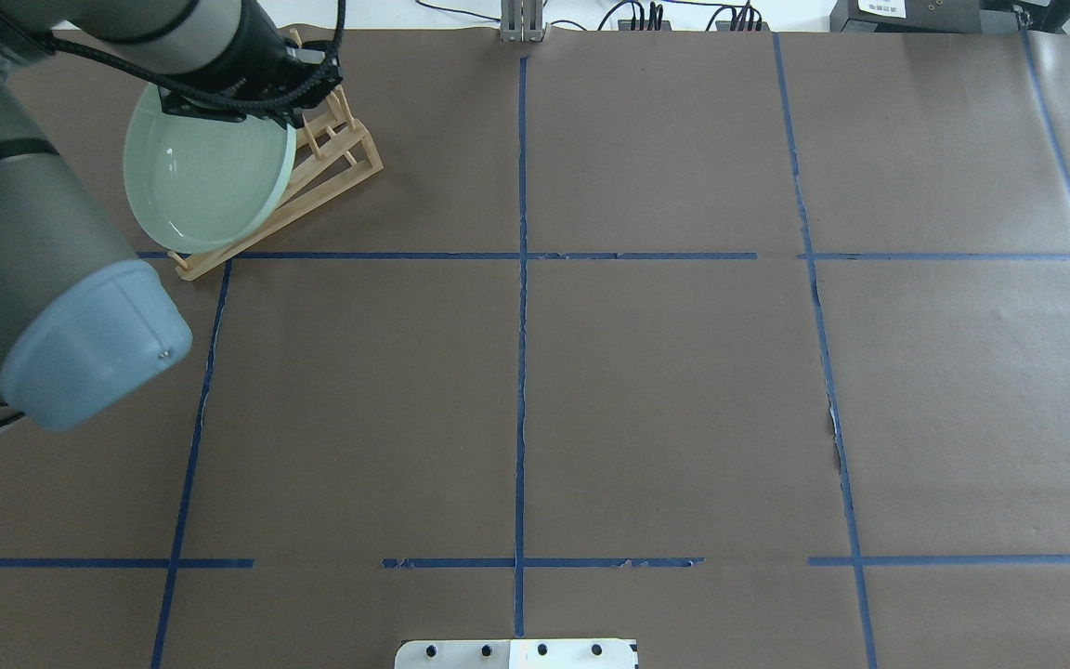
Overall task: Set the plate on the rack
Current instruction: 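Lift the plate with the left gripper and tilt it upright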
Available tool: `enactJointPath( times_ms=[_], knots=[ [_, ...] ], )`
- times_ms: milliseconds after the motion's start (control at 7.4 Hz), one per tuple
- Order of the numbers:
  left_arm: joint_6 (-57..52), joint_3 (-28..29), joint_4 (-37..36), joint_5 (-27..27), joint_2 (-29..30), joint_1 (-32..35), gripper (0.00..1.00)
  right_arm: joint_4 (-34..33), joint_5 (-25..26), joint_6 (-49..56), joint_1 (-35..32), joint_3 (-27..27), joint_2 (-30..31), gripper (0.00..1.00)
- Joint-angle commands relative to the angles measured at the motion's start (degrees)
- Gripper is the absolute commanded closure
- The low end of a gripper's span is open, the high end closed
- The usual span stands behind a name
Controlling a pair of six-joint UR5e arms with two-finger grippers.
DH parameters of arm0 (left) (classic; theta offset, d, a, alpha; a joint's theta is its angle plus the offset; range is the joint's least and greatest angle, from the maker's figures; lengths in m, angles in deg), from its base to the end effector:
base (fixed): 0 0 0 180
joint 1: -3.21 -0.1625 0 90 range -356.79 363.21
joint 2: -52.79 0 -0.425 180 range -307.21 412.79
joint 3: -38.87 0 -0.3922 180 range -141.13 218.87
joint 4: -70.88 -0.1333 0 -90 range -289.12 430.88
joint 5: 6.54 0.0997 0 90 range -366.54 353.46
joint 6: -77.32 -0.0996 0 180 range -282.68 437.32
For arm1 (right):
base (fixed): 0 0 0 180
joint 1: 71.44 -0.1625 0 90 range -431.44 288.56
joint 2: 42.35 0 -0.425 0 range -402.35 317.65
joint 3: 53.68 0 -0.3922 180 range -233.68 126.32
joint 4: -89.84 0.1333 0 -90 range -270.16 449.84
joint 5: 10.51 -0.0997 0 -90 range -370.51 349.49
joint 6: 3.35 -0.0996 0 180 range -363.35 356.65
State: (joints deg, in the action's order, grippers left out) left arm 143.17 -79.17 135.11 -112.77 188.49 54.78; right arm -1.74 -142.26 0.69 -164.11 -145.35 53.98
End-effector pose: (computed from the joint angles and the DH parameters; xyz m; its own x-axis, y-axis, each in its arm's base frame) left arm 0.2603 -0.4978 0.0728 0.6347 -0.1679 -0.7543 0.3983 0.9075 0.1331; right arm 0.0872 -0.4315 0.7015 0.7433 0.0368 0.6679 0.0061 0.9981 -0.0618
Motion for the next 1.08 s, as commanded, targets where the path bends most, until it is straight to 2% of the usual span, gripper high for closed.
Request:
enactJointPath(
  times_ms=[0, 135, 270, 405, 541, 676, 946],
  knots=[
    [-6.2, -0.2, 4.4, -11.0, -0.7, 11.0, 1.00, 0.0, 0.0, 0.0, 0.0, 0.0, 0.0, 0.00],
    [-5.7, 0.2, 10.8, -17.4, -3.1, 15.4, 1.00, 0.0, 0.0, 0.0, 0.0, 0.0, 0.0, 0.00],
    [-4.2, 0.9, 20.7, -24.8, -8.0, 19.8, 1.00, 0.0, 0.0, 0.0, 0.0, 0.0, 0.0, 0.00],
    [1.3, 3.9, 32.6, -30.7, -11.7, 24.1, 1.00, 0.0, 0.0, 0.0, 0.0, 0.1, 0.0, 0.00],
    [7.6, 7.0, 44.6, -34.0, -14.8, 26.3, 1.00, 0.0, 0.0, 0.0, 0.0, 0.1, 0.0, 0.00],
    [14.5, 8.3, 55.0, -34.1, -18.1, 26.3, 1.00, 0.0, 0.0, 0.0, 0.0, 0.0, 0.0, 0.00],
    [26.5, 11.9, 71.6, -33.7, -20.6, 26.3, 1.00, 0.0, 0.0, 0.0, 0.0, 0.1, 0.0, 0.00]
  ],
)
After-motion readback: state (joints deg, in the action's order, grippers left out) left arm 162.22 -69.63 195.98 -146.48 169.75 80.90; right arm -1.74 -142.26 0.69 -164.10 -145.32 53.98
